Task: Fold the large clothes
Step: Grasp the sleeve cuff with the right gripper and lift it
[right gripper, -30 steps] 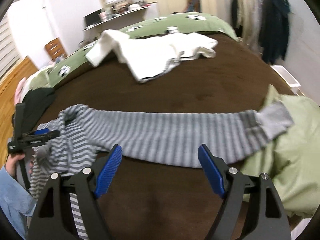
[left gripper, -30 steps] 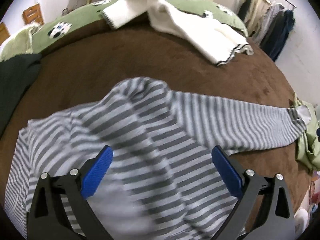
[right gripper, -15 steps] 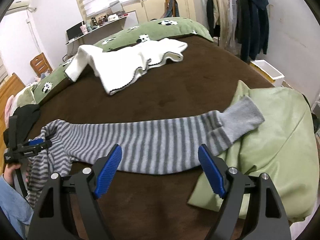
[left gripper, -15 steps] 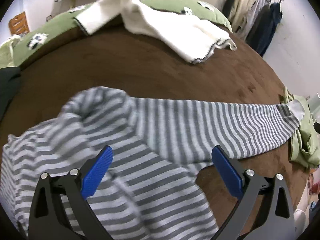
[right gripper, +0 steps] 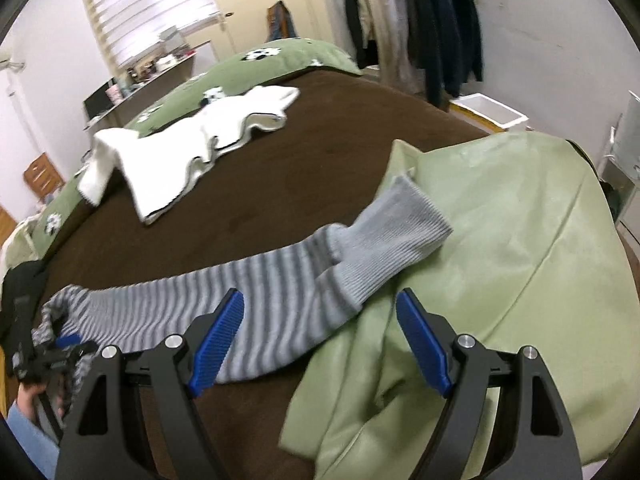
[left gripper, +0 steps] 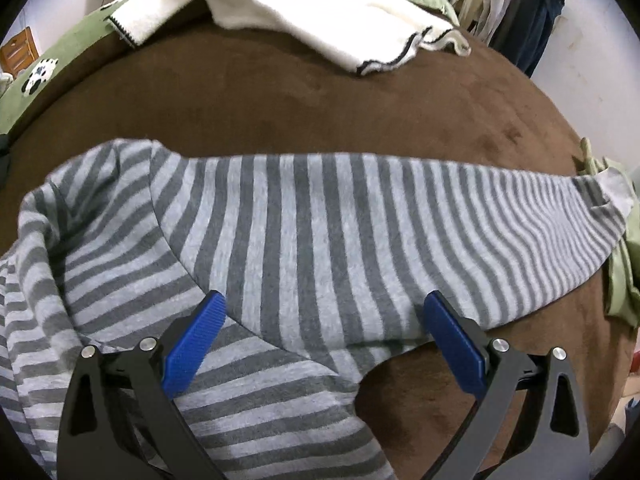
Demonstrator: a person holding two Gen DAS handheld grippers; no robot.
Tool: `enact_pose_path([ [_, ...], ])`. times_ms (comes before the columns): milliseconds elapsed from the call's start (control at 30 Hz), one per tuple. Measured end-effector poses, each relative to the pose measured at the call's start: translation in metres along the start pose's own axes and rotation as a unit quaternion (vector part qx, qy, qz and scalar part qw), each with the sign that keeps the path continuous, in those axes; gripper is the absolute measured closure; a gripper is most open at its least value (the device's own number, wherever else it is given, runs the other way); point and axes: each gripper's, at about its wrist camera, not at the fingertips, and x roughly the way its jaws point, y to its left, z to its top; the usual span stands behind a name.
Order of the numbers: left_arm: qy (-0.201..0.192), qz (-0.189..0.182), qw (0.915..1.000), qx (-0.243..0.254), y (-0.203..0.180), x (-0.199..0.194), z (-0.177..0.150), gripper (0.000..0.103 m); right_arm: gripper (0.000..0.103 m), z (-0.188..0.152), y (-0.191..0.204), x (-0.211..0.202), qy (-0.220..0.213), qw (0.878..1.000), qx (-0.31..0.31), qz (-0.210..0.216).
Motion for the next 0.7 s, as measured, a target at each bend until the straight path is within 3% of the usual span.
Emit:
enact_pose_path([
  [267,-0.002,0.01,0.9999,0.013,0.0,0.011,-0.013,0.006,0.028,0.008,-0.024,0.039,0.014,0.999,0.049,-0.018],
  [300,-0.002,0.008,0.9999,0.01,0.001,0.011,-0.013,0.006,0.033,0.009,-0.026,0.04,0.01,0.998,0.052,-0.02],
  [367,-0.001,0.007,0.9999,0.011,0.001,0.011,-0.015,0.005,0.058,0.011,-0.027,0.043,0.009,0.998,0.051,-0.026],
  [400,-0.001,0.007,0.9999,0.011,0.001,0.012,-0.015,0.005,0.08,0.012,-0.03,0.045,0.011,0.998,0.055,-0.021],
  [433,-0.002,0.007,0.9999,0.011,0.001,0.012,-0.015,0.005,0.089,0.012,-0.033,0.048,0.018,0.998,0.065,-0.007],
  [700,-0.002,0.005,1.0,0.007,0.002,0.011,-0.013,0.005,0.094,0.022,-0.008,0.027,-0.027,0.999,0.018,-0.001],
])
